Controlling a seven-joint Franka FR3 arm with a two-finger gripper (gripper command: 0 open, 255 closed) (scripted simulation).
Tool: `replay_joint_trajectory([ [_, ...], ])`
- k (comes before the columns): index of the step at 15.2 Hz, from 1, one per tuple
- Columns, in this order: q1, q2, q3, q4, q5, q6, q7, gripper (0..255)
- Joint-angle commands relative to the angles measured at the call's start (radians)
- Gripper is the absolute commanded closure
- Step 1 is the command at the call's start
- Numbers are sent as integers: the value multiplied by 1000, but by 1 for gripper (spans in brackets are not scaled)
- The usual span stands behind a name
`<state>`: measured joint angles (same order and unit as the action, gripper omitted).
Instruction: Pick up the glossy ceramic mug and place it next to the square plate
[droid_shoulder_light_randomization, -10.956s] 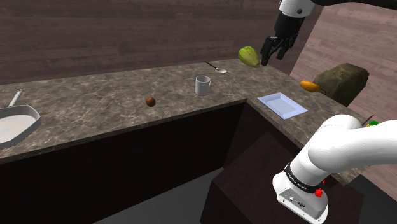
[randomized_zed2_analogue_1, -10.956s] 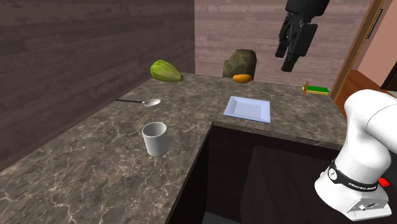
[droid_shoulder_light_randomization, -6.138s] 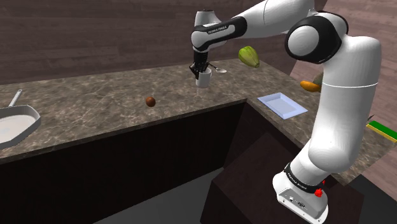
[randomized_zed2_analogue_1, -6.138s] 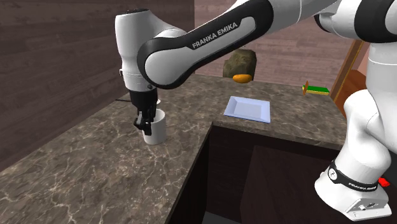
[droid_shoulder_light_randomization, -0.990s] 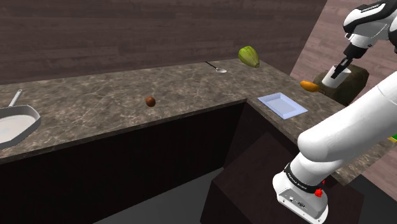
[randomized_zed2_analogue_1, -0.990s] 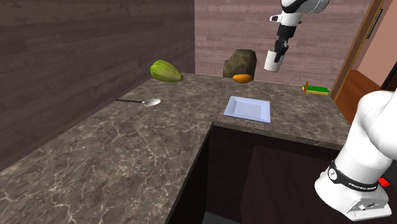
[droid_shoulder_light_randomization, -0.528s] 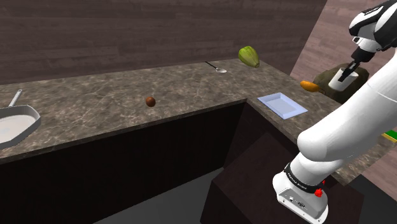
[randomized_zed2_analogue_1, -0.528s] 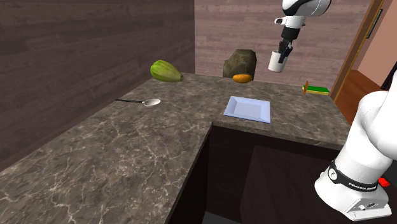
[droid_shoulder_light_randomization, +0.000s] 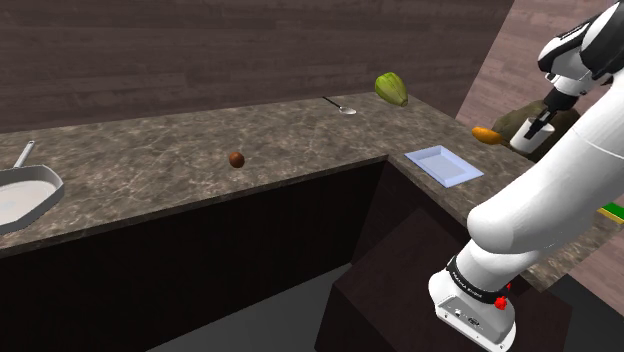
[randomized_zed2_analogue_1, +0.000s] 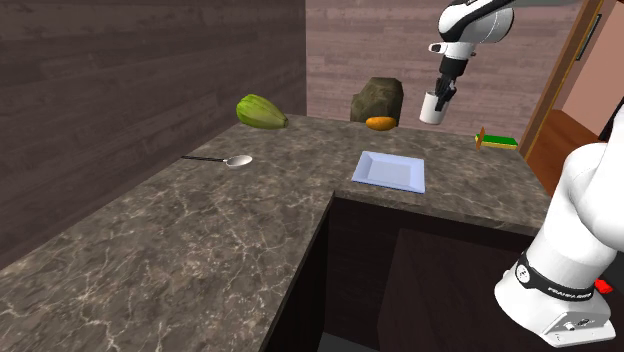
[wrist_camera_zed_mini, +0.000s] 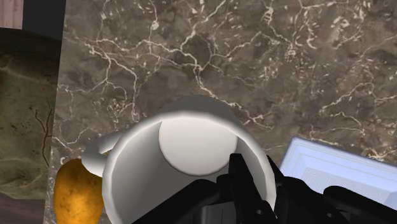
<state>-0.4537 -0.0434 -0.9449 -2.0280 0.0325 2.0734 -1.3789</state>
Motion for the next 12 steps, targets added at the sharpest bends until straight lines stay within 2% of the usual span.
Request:
replay_joint_trajectory([
  [1,0,14,-3,-18,14,26,-10,255],
  [12,-12,110,-8,-103,119,162,-91,255],
])
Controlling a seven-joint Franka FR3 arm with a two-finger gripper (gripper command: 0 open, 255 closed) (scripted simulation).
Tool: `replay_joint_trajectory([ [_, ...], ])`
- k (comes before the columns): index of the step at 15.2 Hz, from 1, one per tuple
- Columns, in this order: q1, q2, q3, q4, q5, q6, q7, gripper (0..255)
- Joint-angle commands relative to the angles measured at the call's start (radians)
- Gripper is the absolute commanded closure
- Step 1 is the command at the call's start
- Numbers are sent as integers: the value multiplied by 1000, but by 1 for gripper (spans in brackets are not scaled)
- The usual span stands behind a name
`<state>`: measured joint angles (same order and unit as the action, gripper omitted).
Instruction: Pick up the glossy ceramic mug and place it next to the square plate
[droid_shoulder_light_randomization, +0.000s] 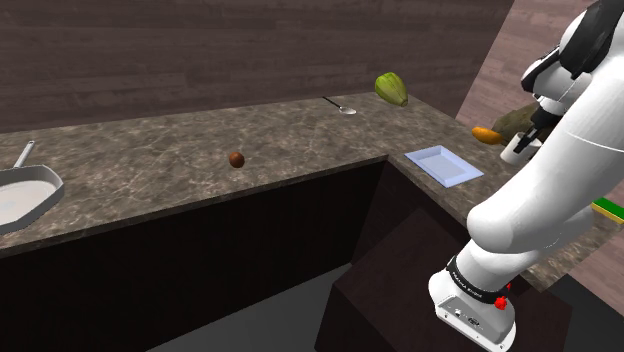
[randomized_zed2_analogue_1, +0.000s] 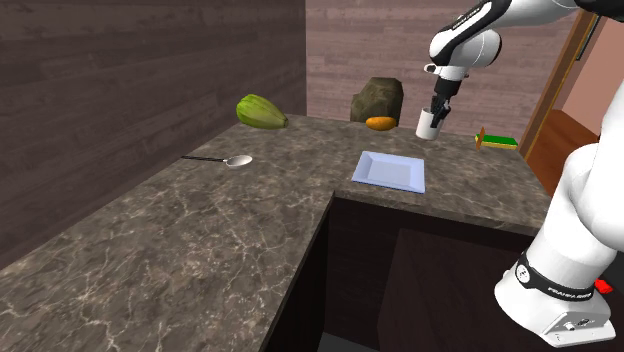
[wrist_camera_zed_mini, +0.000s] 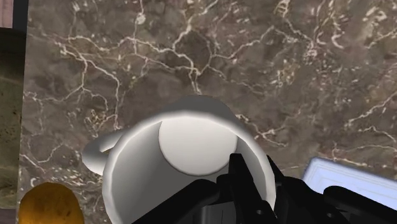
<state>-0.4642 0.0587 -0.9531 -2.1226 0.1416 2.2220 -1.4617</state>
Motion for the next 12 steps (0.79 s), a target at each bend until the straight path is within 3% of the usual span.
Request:
replay_joint_trajectory([
  [1,-4,18,2,-15,22,25,-17,255],
  [7,-24,85,19,-47,104,90,-77,255],
  [12,-24,85,19,-47,104,90,-77,255],
])
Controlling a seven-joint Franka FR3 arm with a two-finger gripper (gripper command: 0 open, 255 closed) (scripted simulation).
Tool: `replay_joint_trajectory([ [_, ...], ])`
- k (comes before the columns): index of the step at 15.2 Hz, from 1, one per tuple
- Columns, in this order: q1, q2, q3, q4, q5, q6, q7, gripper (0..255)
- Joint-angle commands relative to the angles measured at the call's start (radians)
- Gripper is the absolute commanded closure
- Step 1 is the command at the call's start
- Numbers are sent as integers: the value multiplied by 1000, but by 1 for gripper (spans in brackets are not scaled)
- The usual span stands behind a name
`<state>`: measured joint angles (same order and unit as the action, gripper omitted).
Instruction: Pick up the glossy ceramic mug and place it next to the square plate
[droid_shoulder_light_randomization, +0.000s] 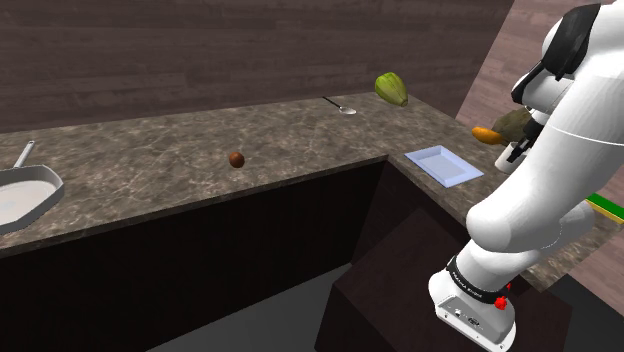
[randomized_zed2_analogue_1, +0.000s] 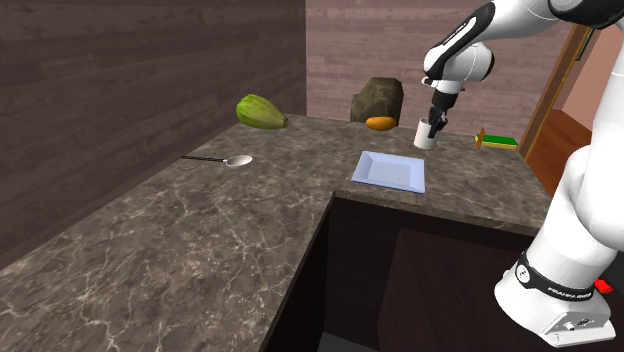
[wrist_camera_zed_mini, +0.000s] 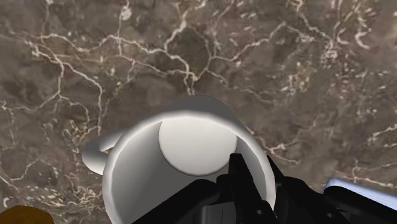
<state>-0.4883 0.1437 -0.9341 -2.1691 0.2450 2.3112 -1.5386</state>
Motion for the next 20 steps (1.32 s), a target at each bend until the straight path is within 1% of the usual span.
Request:
replay_joint_trajectory([
  [1,0,0,0,0,0,0,0,255],
  [2,0,0,0,0,0,0,0,255],
  [3,0,0,0,0,0,0,0,0],
  [8,0,0,0,0,0,0,0,0],
  [11,31,-96,-29,31,-113,-80,78,0],
  [12,35,-120,-31,42,-140,-103,97,0],
  [20,32,-120,-28,42,-140,-103,97,0],
])
